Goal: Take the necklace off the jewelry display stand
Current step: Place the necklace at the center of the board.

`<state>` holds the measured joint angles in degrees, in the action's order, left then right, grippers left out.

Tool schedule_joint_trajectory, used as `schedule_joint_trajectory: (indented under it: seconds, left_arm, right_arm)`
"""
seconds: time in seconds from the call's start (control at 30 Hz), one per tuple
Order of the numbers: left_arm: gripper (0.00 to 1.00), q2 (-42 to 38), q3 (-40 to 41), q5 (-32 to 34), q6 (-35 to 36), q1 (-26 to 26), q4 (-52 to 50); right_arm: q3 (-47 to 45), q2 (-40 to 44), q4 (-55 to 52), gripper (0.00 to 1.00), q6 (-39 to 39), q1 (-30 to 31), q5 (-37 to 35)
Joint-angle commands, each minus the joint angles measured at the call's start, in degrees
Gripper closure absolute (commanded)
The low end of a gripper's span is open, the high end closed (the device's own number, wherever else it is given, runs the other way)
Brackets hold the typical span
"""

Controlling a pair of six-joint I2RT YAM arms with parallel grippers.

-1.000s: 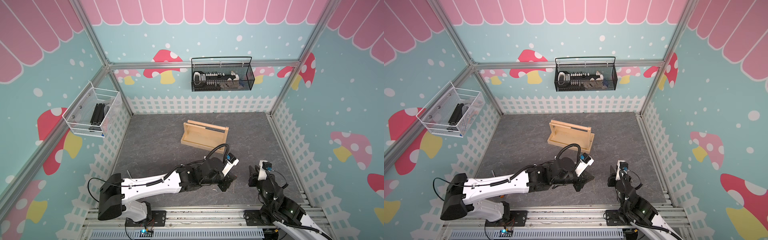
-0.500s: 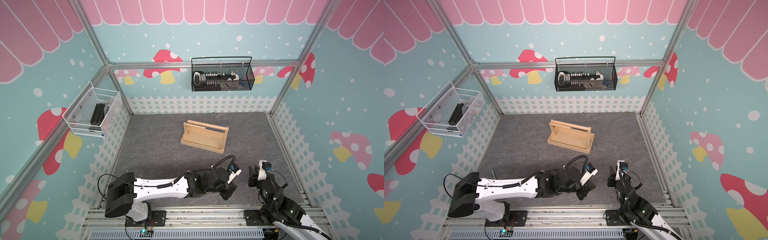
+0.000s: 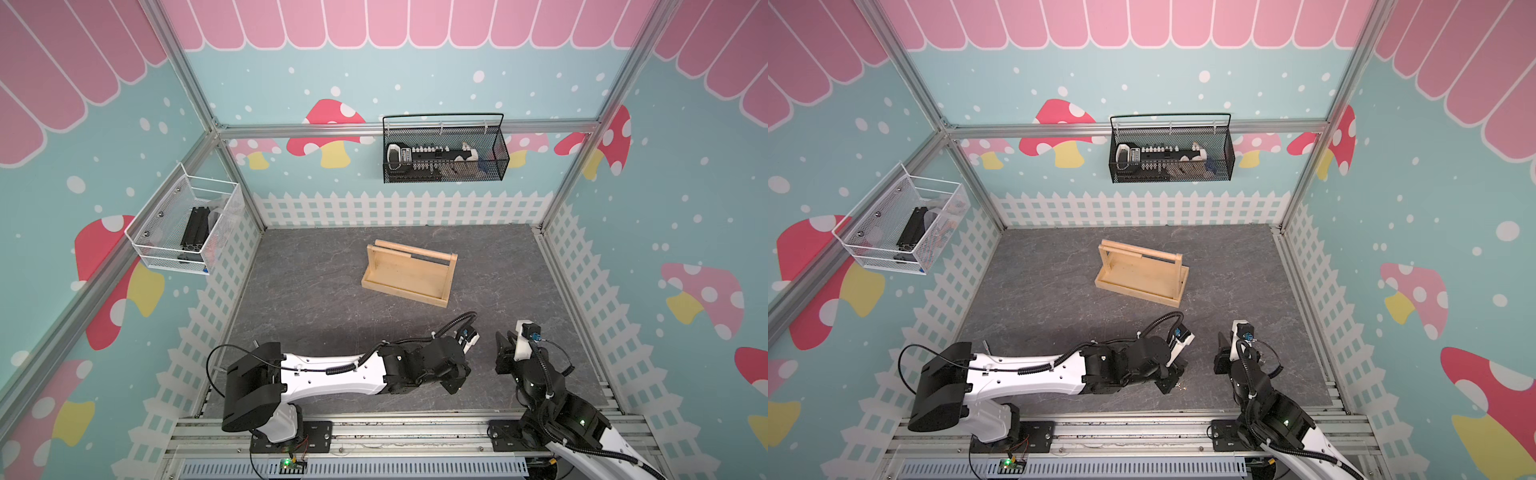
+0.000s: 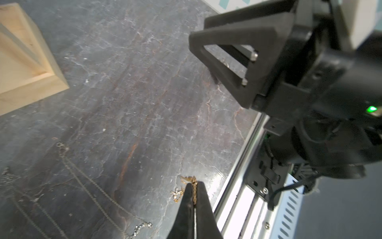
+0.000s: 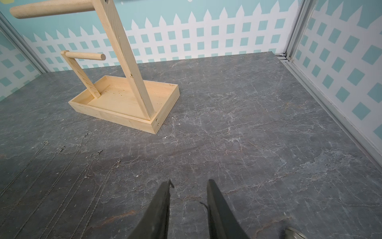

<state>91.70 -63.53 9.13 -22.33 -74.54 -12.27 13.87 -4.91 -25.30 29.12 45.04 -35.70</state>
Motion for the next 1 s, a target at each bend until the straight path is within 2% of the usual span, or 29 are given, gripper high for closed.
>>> schedule_joint_trajectory:
  seconds: [0.0, 0.07, 0.2, 0.97]
  left_arm:
    - [1.0, 1.1, -3.0, 8.8, 1.1, -0.1, -4.3]
    - [1.0, 1.8, -3.6, 13.2, 1.0, 0.2, -5.7]
    - [1.0, 2.7, -3.7, 16.1, 0.9, 1.7, -6.1]
    - [1.0, 12.1, -7.8, 10.8, 3.5, 8.5, -2.9]
  right_arm:
    - [-0.5, -0.8, 0.9, 0.68, 0.0, -0.2, 0.4]
    - [-0.4, -1.2, 1.2, 0.68, -0.1, -0.2, 0.7]
    - [-0.5, -1.7, 1.5, 0.68, -0.3, -0.2, 0.9]
    - [-0.5, -2.0, 1.9, 0.68, -0.7, -0.2, 2.4]
